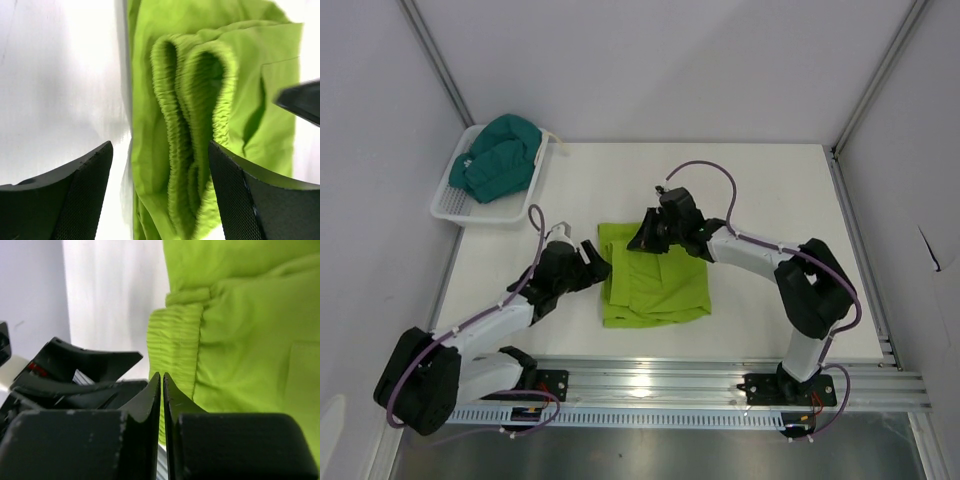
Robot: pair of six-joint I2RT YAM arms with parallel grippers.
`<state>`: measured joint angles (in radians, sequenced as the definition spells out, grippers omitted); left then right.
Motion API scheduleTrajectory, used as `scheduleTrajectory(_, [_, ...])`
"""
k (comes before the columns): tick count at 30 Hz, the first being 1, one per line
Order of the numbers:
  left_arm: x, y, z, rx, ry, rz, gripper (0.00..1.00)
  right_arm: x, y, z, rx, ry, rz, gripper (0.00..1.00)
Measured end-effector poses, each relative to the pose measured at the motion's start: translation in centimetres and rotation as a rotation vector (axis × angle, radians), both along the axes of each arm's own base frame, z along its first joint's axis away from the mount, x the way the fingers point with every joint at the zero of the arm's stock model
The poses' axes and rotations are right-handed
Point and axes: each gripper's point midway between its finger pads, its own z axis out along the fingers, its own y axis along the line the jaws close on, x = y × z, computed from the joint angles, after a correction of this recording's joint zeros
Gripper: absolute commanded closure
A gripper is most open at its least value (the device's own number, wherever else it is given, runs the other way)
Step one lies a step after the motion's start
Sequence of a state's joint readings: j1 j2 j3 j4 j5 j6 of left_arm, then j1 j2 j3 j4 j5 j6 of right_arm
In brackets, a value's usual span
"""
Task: Fold and stack the shorts
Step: Fold the shorts
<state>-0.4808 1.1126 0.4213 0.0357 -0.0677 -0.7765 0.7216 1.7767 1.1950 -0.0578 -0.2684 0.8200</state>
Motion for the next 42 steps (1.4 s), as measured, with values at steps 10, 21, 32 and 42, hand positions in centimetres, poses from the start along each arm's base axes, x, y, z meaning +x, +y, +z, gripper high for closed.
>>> scheduleTrajectory(10, [-0.5, -1.0, 2.5, 0.010, -0.027, -0.056, 0.23, 1.6, 3.0, -2.7, 0.126, -0.007, 0.076, 0.95])
scheduleTrajectory(21, [-2.6, -5.4, 1.6, 0.008, -0.029, -0.210, 0.37, 3.1, 4.1, -8.1, 0.189, 0.092, 0.078, 0.91])
scheduleTrajectory(32, [-2.5, -6.5, -2.6, 0.087, 0.022, -0.234, 0.47, 5.2, 2.4, -8.2, 0.155, 0.095, 0.027, 0.89])
scheduleTrajectory(42, [3.8, -9.1, -3.0, 0.153, 0.022, -0.205, 0.55, 9.4, -5.5, -8.3, -0.016, 0.060, -0.209, 0.90])
